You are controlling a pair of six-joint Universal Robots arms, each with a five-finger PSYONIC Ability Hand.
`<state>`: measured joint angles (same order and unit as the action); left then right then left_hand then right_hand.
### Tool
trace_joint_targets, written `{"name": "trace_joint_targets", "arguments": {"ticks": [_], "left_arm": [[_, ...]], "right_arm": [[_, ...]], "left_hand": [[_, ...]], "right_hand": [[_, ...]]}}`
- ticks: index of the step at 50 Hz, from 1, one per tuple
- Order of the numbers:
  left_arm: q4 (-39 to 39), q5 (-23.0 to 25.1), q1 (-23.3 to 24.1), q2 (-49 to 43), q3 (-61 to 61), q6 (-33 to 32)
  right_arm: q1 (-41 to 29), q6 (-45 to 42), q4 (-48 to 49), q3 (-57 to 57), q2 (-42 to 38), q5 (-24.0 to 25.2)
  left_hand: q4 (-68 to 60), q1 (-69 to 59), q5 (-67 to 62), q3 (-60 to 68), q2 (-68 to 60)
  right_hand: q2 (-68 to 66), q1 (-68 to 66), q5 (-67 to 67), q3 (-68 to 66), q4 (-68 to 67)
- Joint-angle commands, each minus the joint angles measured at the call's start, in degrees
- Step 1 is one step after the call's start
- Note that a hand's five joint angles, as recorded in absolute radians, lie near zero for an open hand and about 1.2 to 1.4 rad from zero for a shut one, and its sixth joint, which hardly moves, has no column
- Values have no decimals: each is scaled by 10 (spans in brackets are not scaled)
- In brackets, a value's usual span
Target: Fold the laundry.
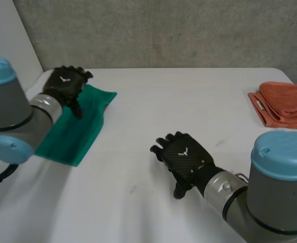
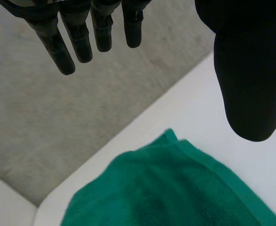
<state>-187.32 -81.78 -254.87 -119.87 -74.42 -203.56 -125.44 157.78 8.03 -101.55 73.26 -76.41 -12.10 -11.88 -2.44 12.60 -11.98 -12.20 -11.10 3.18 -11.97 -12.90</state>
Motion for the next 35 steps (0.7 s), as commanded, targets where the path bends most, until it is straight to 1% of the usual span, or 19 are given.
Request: {"name": "trace_joint_targets", "arguments": {"ticks": [1, 2, 5, 6, 9, 11, 12, 15, 19, 20, 22, 23, 24, 29, 35], "left_arm": [[-1, 11, 3, -137, 111, -71], [-2, 11, 4, -166, 137, -93], [-7, 12, 4, -207, 178, -126], [-12, 13, 4, -234, 207, -147], [-15, 15, 4, -279, 255, -169], [-15, 21, 3, -301, 283, -172], [-14, 32, 3, -323, 312, -172], [-11, 49, 3, -348, 344, -173], [-9, 59, 3, -381, 386, -173], [-9, 60, 4, -391, 398, -173], [-5, 59, 9, -399, 408, -174], [-2, 59, 12, -403, 410, -176], [-1, 58, 14, -404, 411, -176], [0, 50, 24, -402, 411, -177], [-3, 26, 22, -392, 409, -177]], "right_arm": [[22, -1, 19, -40, 2, -6], [31, -4, 23, -50, 6, -6], [41, -12, 29, -66, 12, -6], [49, -18, 33, -77, 15, -6], [63, -27, 39, -93, 18, -6], [70, -29, 43, -100, 20, -6], [72, -30, 44, -103, 21, -6], [87, -30, 51, -113, 29, -6], [103, -30, 53, -118, 43, -6], [109, -30, 53, -118, 49, -6], [114, -30, 53, -118, 52, -6], [121, -30, 53, -118, 55, -6], [123, -30, 53, -117, 57, -6], [143, -30, 53, -117, 67, -5], [155, -30, 53, -122, 81, -1]], "left_hand": [[-10, -12, -6, 5, -11], [-13, -15, -10, 8, -14], [-21, -24, -18, 16, -23], [-32, -34, -28, 27, -33], [-42, -44, -38, 37, -43], [-60, -62, -57, 55, -61], [-82, -84, -78, 77, -83], [-119, -121, -116, 114, -120], [-295, -297, -292, 290, -296], [-417, -419, -414, 412, -418], [-536, -538, -532, 531, -537], [-663, -665, -659, 658, -664], [-679, -681, -675, 674, -680], [-679, -681, -676, 674, -680], [-679, -681, -676, 674, -680]], "right_hand": [[22, 11, -32, 20, 29], [22, 11, -32, 20, 29], [22, 11, -32, 20, 29], [22, 11, -32, 20, 29], [22, 11, -32, 20, 29], [22, 11, -32, 20, 29], [22, 11, -32, 20, 29], [22, 11, -32, 20, 29], [22, 11, -32, 20, 29], [22, 11, -32, 20, 29], [22, 11, -32, 20, 29], [22, 11, -32, 20, 29], [22, 11, -32, 20, 29], [22, 11, -32, 20, 29], [22, 11, -32, 20, 29]]}}
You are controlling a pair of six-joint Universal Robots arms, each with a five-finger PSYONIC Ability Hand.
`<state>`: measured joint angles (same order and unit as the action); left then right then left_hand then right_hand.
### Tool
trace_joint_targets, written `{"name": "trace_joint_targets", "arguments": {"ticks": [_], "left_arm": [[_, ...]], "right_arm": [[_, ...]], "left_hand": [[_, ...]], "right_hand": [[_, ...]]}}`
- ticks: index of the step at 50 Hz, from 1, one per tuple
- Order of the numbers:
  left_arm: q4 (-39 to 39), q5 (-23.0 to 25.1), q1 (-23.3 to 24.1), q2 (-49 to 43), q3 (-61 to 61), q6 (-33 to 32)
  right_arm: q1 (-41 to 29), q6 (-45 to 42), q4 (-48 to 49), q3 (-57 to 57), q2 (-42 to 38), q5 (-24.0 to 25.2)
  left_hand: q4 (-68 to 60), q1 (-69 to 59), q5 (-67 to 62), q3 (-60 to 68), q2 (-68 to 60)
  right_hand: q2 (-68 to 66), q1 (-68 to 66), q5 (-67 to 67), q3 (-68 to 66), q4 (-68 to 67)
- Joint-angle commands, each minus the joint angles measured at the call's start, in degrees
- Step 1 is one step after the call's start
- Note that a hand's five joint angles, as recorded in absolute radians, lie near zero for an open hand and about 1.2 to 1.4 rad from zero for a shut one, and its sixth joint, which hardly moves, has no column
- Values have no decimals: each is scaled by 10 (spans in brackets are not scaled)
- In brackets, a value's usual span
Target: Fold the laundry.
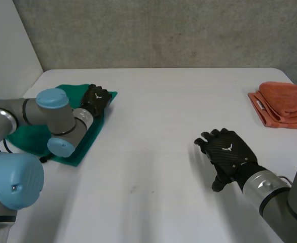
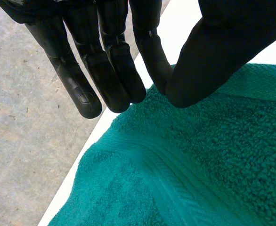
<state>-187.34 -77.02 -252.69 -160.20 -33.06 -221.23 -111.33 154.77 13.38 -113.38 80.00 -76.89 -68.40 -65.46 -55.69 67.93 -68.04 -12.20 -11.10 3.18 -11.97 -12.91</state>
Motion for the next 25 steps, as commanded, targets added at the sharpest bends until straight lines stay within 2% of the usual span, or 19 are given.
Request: {"name": "trace_joint_targets", "arguments": {"ticks": [1, 6, 7, 9, 10, 14, 18, 25], "left_arm": [[-3, -22, -1, 14, -4, -1], [0, -17, -6, 18, -6, -2], [0, -18, -6, 18, -9, -1], [0, -18, -7, 19, -16, -2], [-3, -18, -8, 20, -23, -3], [-3, -19, -9, 18, -26, -22], [-3, -15, -13, 16, -24, -46], [0, 8, -13, -6, -6, -50]], "right_arm": [[14, 1, 0, -5, 15, 5], [18, 1, 1, -11, 17, 8], [20, 1, 1, -11, 17, 8], [23, 1, 1, -13, 17, 9], [26, 1, 1, -13, 17, 9], [26, 1, 3, -12, 17, 9], [26, 1, 6, -12, 17, 10], [27, 1, 7, -11, 16, 9]], "left_hand": [[-116, -145, -143, 121, -120], [-116, -145, -143, 121, -120], [-53, -82, -80, 58, -57], [211, 181, 183, -206, 207], [297, 267, 270, -292, 293], [376, 347, 349, -372, 373], [383, 354, 356, -379, 380], [355, 326, 328, -350, 351]], "right_hand": [[22, 11, -32, 20, 29], [22, 11, -32, 20, 29], [22, 11, -32, 20, 29], [22, 11, -32, 20, 29], [22, 11, -32, 20, 29], [22, 11, -32, 20, 29], [22, 11, -32, 20, 29], [22, 11, -32, 20, 29]]}}
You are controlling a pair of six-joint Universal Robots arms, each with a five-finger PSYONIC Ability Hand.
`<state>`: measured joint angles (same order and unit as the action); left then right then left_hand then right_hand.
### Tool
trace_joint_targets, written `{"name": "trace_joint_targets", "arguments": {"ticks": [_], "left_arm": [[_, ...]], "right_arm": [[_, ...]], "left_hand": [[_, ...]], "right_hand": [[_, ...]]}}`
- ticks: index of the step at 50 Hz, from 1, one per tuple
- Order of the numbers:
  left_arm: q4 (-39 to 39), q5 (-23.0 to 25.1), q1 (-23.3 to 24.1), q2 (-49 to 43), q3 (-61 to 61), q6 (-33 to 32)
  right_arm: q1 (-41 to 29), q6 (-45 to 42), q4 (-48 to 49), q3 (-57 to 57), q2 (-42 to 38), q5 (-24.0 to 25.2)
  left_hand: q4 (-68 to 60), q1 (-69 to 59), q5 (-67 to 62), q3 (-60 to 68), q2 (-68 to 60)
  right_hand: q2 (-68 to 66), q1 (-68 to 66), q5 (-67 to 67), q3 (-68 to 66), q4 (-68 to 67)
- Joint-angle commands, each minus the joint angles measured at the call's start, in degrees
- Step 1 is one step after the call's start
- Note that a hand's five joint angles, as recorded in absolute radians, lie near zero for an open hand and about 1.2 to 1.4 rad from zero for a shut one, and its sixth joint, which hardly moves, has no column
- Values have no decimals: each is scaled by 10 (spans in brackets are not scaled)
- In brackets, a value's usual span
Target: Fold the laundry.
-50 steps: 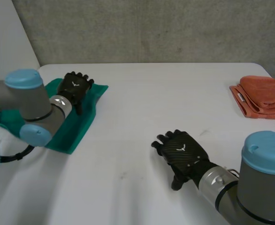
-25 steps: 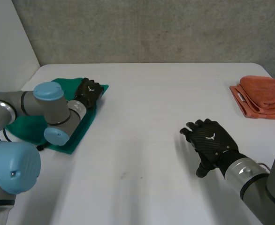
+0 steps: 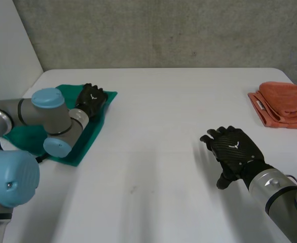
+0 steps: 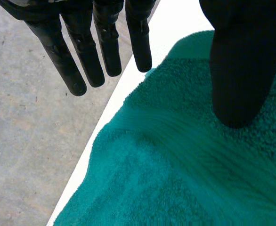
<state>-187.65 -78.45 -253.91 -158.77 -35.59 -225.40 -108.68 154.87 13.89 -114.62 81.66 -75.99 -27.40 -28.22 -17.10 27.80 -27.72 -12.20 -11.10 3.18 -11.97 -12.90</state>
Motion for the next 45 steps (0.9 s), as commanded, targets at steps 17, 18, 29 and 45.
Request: {"name": "trace_joint_targets", "arguments": {"ticks": [17, 18, 29, 45], "left_arm": [[-5, -49, 56, 15, 43, 22], [-4, -49, 70, 38, 22, 44], [3, -47, 260, 253, -272, 225], [-11, -108, 273, 377, -391, 246]], "right_arm": [[20, 0, 3, 7, 0, -2], [25, 0, 4, 10, 0, -6], [187, 7, -4, 69, 19, -6], [195, 3, -13, 72, 17, 7]], "left_hand": [[-526, -518, -529, 522, -523], [-526, -518, -529, 522, -523], [-526, -518, -529, 522, -523], [147, 155, 144, -151, 150]], "right_hand": [[22, 11, -32, 20, 29], [22, 11, -32, 20, 29], [22, 11, -32, 20, 29], [22, 11, -32, 20, 29]]}}
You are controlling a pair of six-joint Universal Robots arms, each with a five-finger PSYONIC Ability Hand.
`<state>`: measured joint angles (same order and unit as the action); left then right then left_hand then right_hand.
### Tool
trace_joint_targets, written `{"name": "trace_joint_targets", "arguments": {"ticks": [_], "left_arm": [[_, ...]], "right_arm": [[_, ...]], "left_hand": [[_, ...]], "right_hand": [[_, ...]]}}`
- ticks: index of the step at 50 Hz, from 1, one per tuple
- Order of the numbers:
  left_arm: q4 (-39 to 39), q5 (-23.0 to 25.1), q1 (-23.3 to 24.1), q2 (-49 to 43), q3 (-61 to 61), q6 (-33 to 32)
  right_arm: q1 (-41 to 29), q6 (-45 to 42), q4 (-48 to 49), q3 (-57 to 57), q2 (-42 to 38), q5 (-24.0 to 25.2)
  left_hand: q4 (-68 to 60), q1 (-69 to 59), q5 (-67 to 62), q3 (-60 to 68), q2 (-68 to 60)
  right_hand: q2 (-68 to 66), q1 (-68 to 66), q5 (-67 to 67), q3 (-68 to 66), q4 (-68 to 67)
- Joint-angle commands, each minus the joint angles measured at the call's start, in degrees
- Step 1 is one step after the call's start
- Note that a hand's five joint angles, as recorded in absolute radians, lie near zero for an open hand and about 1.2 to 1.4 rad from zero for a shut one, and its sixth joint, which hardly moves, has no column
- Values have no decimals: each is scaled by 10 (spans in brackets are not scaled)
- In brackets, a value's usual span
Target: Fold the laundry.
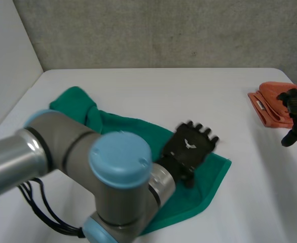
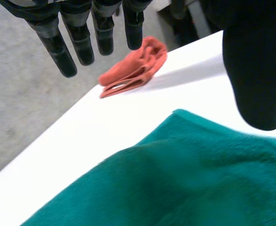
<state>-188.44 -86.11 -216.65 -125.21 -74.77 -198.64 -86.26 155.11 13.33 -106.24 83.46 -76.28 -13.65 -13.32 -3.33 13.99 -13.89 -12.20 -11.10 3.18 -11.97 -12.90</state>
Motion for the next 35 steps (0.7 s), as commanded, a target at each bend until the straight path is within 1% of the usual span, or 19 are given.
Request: {"name": "trace_joint_targets", "arguments": {"ticks": [1, 2, 4, 5, 8, 9, 12, 13, 14, 16, 17, 20, 21, 27, 31, 32, 33, 35], "left_arm": [[-4, -30, -118, 49, 0, -28], [-5, -28, -157, 62, 0, -40], [-5, -27, -187, 69, 0, -52], [-5, -27, -216, 70, 2, -64], [-4, -20, -258, 66, 4, -87], [-4, -7, -285, 61, 6, -107], [-4, 27, -319, 44, 7, -138], [-4, 54, -337, 28, 8, -156], [-4, 67, -346, 19, 9, -165], [-4, 93, -359, 3, 11, -182], [-4, 112, -370, -13, 17, -197], [-4, 130, -383, -39, 37, -212], [-4, 133, -387, -61, 54, -220], [-1, 136, -389, -122, 118, -248], [1, 137, -390, -150, 147, -272], [1, 137, -390, -154, 151, -277], [2, 137, -389, -160, 158, -284], [3, 136, -389, -165, 162, -288]], "right_arm": [[-37, 0, -10, -13, -1, 15], [-53, -1, -15, -17, -1, 27], [-69, -2, -22, -21, 1, 42], [-86, -2, -31, -27, 6, 58], [-115, -4, -50, -32, 16, 80], [-137, -9, -62, -36, 22, 93], [-170, -17, -78, -38, 26, 103], [-192, -22, -85, -40, 25, 104], [-203, -24, -87, -41, 24, 104], [-226, -24, -89, -42, 22, 104], [-249, -25, -89, -45, 21, 104], [-280, -25, -88, -50, 19, 101], [-297, -26, -84, -53, 14, 100], [-334, -32, -77, -53, -22, 100], [-358, -33, -59, -54, -42, 95], [-363, -33, -53, -54, -47, 93], [-372, -33, -41, -55, -59, 86], [-380, -33, -31, -55, -74, 79]], "left_hand": [[7, 4, 4, -11, 10], [7, 4, 4, -11, 10], [7, 4, 4, -11, 10], [6, 2, 3, -9, 8], [1, -3, -3, -4, 3], [-1, -4, -4, -2, 1], [-16, -19, -19, 13, -14], [-21, -24, -24, 18, -19], [-26, -29, -29, 23, -24], [-36, -40, -39, 33, -34], [-46, -50, -50, 43, -44], [-65, -68, -68, 61, -62], [-78, -81, -81, 75, -76], [-120, -124, -124, 117, -118], [-172, -176, -176, 169, -170], [-193, -196, -196, 189, -190], [-246, -249, -249, 243, -244], [-305, -308, -308, 302, -303]], "right_hand": [[22, 11, -32, 20, 29], [22, 11, -32, 20, 29], [22, 11, -32, 20, 29], [22, 11, -32, 20, 29], [22, 11, -32, 20, 29], [22, 11, -32, 20, 29], [22, 11, -32, 20, 29], [22, 11, -32, 20, 29], [22, 11, -32, 20, 29], [22, 11, -32, 20, 29], [22, 11, -32, 20, 29], [22, 11, -32, 20, 29], [22, 11, -32, 20, 29], [22, 11, -32, 20, 29], [22, 11, -32, 20, 29], [22, 11, -32, 20, 29], [22, 11, -32, 20, 29], [22, 11, -32, 20, 29]]}}
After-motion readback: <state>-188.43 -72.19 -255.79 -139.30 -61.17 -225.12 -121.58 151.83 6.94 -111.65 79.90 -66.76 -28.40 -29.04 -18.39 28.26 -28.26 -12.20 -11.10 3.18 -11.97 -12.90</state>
